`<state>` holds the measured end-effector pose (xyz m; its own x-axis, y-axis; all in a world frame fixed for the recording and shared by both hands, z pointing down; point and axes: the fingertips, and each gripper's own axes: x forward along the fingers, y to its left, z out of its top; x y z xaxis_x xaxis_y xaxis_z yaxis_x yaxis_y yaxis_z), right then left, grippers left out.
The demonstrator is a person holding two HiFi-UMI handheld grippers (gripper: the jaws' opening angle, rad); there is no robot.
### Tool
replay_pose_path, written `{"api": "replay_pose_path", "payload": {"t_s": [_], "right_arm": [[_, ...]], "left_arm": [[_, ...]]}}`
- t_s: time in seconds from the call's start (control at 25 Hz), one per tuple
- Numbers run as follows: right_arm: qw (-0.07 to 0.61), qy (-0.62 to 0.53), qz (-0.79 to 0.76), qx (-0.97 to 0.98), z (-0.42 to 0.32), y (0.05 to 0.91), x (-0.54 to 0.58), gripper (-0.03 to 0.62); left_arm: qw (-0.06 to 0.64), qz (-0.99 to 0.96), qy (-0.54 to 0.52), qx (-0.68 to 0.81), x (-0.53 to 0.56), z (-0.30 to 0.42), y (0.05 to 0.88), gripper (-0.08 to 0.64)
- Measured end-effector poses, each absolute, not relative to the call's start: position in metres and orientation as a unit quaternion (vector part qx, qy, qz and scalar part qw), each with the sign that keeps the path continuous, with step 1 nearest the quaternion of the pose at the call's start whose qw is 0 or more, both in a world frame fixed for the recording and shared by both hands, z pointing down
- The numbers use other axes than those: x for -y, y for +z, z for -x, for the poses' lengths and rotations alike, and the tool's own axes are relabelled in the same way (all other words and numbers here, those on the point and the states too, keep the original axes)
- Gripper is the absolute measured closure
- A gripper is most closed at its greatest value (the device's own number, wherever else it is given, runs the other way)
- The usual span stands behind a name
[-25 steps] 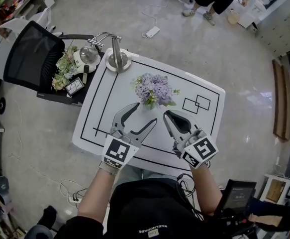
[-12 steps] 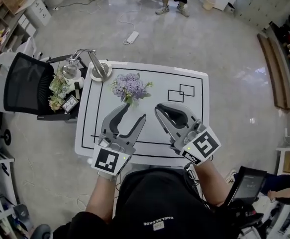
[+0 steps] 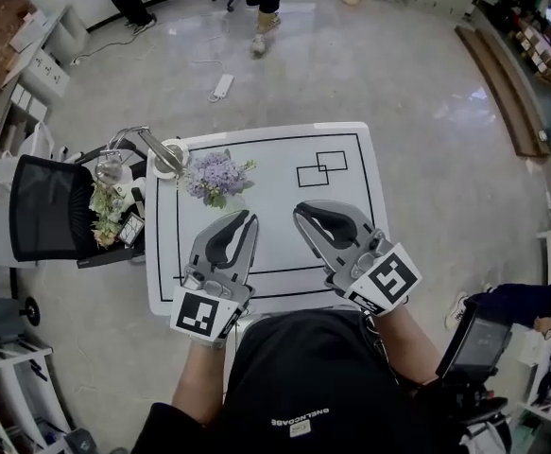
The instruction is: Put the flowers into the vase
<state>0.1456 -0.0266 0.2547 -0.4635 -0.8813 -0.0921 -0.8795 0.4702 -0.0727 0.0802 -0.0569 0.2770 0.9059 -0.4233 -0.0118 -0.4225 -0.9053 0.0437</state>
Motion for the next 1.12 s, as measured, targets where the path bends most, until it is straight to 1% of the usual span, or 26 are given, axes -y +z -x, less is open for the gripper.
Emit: {"api": "replay_pose_path", "payload": {"t_s": [0.28,0.52,0.72,0.88,1.0,1.12], "right_arm": [[0.072,-0.028,0.54,-0.838,-0.158,0.25,0.008,0.566],[0.072,-0.009,0.552,-0.831,-0.172,0.253,0.006,0.566],[0.084,-0.045,0.552,-0.829,-0.173,0.256,0.006,0.568],[0.079,-0.039,0.554,-0.828,-0.179,0.261,0.006,0.568],[0.08,-0.051,0.55,-0.83,-0.178,0.263,0.007,0.568],[0.075,-0.034,0.551,-0.83,-0.18,0.263,0.01,0.568]], "left_arm": [[0.021,-0.981,-0.012,0.192,0.047,-0.088,0.269,0.554],[0.021,-0.982,-0.01,0.188,0.048,-0.092,0.272,0.555],[0.031,-0.981,-0.011,0.192,0.049,-0.093,0.277,0.555],[0.03,-0.981,0.001,0.191,0.046,-0.096,0.284,0.555],[0.019,-0.983,0.007,0.182,0.042,-0.101,0.286,0.555],[0.003,-0.984,0.02,0.178,0.038,-0.104,0.286,0.555]]}}
